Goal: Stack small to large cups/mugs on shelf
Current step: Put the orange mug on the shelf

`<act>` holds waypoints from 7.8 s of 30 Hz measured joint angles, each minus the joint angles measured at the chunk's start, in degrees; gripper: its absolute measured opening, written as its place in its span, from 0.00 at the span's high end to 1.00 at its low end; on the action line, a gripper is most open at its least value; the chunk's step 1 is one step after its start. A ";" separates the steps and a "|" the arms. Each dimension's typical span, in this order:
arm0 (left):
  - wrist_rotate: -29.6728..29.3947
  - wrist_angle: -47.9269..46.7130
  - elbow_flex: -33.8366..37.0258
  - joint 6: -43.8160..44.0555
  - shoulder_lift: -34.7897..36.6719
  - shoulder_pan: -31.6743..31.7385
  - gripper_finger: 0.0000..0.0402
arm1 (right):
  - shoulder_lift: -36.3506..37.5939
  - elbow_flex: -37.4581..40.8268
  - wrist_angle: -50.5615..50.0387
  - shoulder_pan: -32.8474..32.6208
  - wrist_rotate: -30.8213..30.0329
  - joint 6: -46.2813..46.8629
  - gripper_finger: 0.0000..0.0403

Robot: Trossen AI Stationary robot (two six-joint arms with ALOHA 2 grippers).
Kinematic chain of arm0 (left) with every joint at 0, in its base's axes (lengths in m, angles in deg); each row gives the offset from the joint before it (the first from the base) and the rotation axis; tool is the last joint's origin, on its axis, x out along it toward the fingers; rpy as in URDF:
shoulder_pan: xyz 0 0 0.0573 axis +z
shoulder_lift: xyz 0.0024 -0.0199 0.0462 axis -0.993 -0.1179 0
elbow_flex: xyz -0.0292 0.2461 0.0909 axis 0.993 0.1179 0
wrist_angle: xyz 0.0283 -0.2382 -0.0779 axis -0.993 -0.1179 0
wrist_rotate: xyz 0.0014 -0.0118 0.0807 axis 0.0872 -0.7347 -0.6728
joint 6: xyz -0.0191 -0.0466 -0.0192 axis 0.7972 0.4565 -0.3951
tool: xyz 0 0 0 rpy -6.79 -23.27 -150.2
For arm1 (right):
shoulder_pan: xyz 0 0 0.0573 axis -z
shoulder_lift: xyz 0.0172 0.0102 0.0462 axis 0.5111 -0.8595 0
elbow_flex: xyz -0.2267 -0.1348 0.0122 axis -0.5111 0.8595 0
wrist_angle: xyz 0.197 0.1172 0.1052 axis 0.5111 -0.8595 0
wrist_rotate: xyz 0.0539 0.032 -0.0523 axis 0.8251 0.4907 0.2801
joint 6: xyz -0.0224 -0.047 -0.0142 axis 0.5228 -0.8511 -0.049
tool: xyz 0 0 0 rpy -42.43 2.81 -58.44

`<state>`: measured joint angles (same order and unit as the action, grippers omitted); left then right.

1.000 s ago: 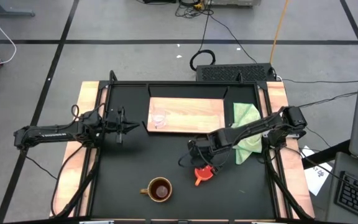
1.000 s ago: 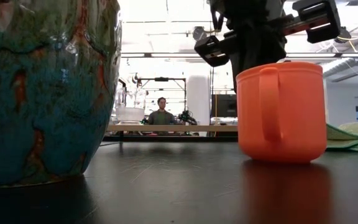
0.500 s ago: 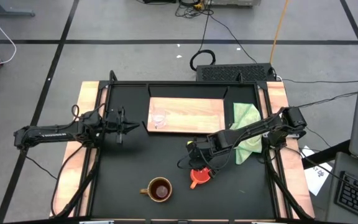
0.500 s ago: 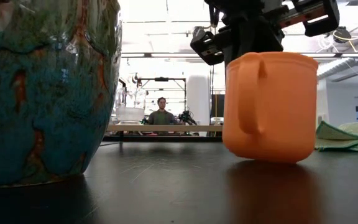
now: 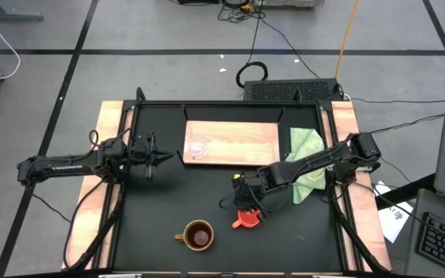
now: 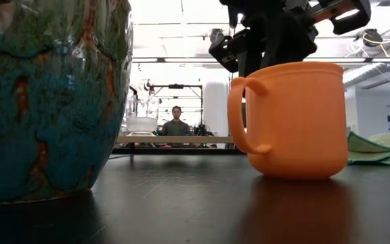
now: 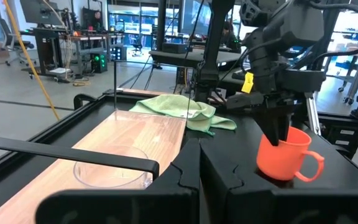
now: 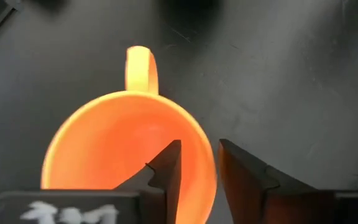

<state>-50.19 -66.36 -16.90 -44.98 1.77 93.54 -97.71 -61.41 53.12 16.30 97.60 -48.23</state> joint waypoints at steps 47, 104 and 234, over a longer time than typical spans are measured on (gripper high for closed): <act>1.64 -1.49 0.00 -4.22 0.00 0.00 0.99 | 1.69 -0.07 -9.28 -2.58 1.75 64.23 0.68; 3.10 -4.01 0.00 -4.42 0.00 0.00 0.99 | -1.54 -5.44 -20.34 -2.52 -4.04 58.86 0.70; 3.04 -1.05 -0.02 -8.98 0.01 0.00 0.99 | -23.35 -50.85 -47.08 33.95 -6.21 -12.91 0.99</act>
<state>-47.15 -67.41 -16.92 -53.96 1.78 93.54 -121.06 -112.25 6.04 50.25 91.39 -61.14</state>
